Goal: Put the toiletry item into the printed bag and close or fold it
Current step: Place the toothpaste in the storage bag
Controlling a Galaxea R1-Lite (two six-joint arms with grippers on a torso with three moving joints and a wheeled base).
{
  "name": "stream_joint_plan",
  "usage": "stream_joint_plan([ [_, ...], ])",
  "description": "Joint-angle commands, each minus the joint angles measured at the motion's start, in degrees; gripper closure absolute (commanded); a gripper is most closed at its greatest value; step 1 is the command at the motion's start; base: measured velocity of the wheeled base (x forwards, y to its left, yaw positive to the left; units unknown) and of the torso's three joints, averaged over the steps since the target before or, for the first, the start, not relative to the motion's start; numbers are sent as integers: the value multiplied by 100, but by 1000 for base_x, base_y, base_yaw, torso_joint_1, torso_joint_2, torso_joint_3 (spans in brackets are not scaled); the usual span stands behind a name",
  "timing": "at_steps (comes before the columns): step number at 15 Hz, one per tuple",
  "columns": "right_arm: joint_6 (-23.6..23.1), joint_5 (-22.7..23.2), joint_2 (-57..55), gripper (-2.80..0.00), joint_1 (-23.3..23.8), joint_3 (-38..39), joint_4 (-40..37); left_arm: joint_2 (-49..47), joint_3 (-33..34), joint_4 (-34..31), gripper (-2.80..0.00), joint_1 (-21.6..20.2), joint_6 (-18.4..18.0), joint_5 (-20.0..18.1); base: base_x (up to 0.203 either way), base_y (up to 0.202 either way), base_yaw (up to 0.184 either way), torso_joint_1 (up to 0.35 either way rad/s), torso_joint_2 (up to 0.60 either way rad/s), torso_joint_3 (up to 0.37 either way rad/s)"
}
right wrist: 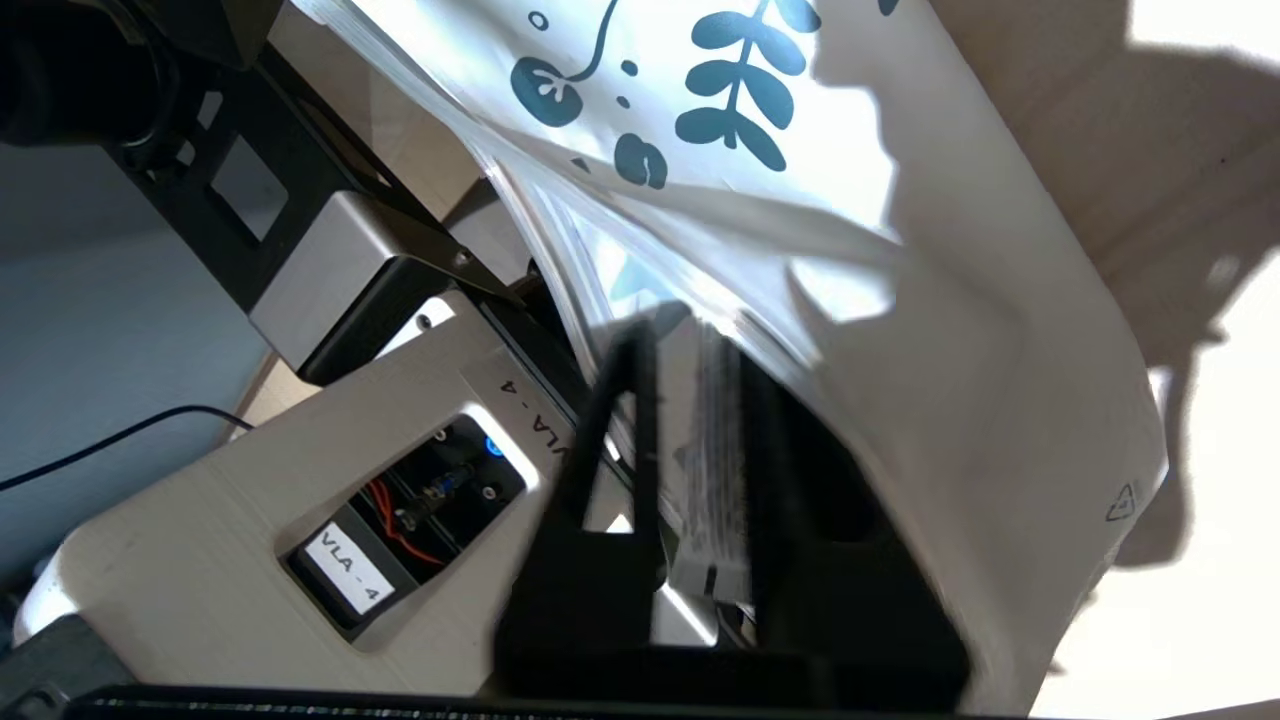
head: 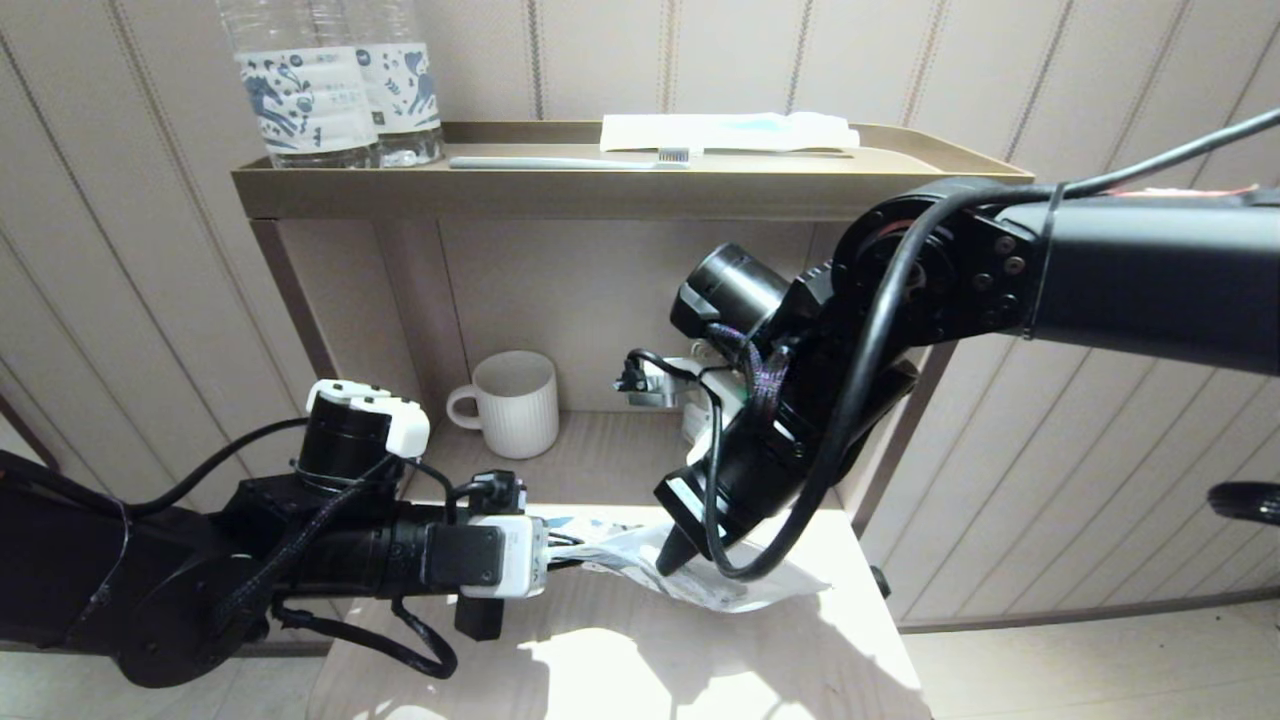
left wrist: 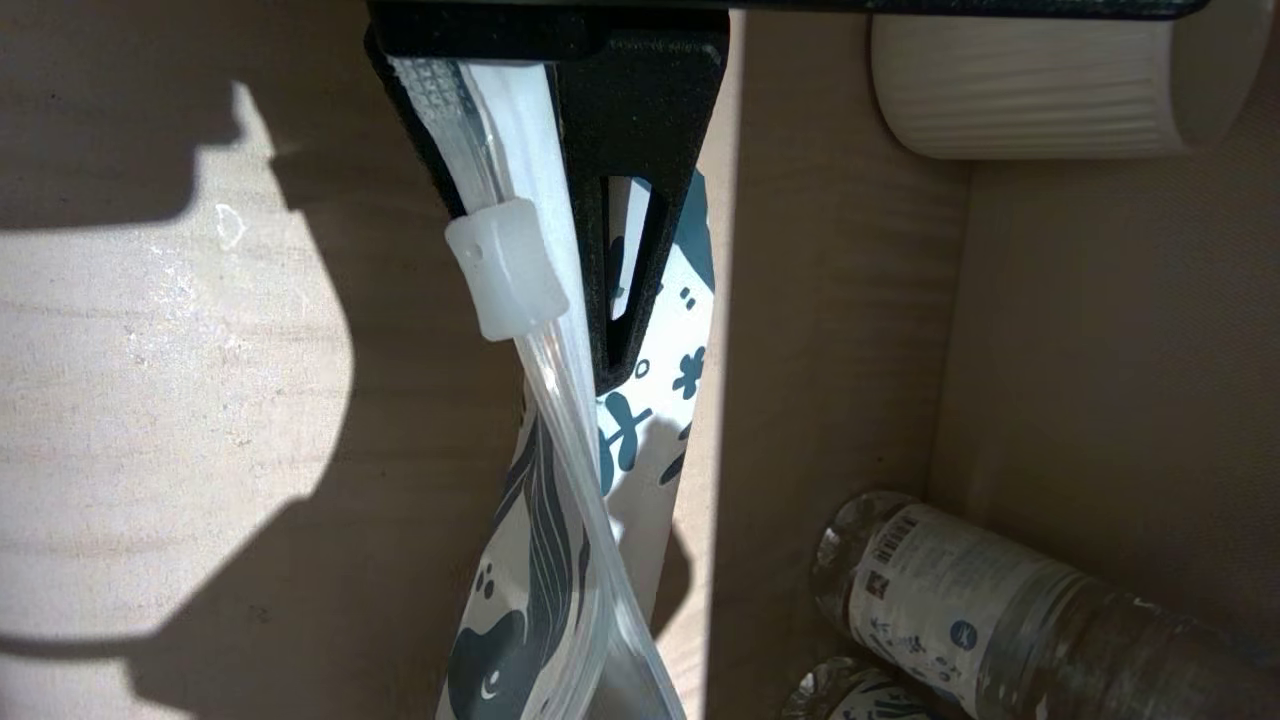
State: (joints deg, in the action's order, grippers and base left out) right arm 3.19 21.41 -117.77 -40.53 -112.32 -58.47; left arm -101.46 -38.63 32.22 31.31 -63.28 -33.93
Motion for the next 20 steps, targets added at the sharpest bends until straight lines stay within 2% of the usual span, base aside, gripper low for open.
stream_joint_plan([
  [1,6,13,0,-280,-16,0,-33,21,13,21,0,-2,-34,-18,0,0,0,0,0,0],
  [6,-11,13,47,-280,54,0,-14,-8,14,21,0,-2,-26,-18,0,0,0,0,0,0],
  [11,-152,21,554,-280,44,18,125,-102,-170,-214,0,-15,66,-68,0,0,0,0,0,0],
  [13,-160,25,760,-280,42,18,125,-67,-439,-874,0,-115,317,-216,0,0,0,0,0,0],
  [15,-168,35,1054,-280,18,45,129,39,-767,-1653,0,-220,665,-937,0,0,0,0,0,0],
  [17,-174,47,1253,-280,-5,98,108,244,-1084,-2214,0,-297,1416,-1602,0,0,0,0,0,0],
  [18,-196,56,1266,-280,-8,149,107,301,-1163,-2286,0,-302,1757,-1725,0,0,0,0,0,0],
  [20,-233,65,1305,-280,-16,281,149,524,-1020,-2345,0,-252,2057,-1756,0,0,0,0,0,0],
])
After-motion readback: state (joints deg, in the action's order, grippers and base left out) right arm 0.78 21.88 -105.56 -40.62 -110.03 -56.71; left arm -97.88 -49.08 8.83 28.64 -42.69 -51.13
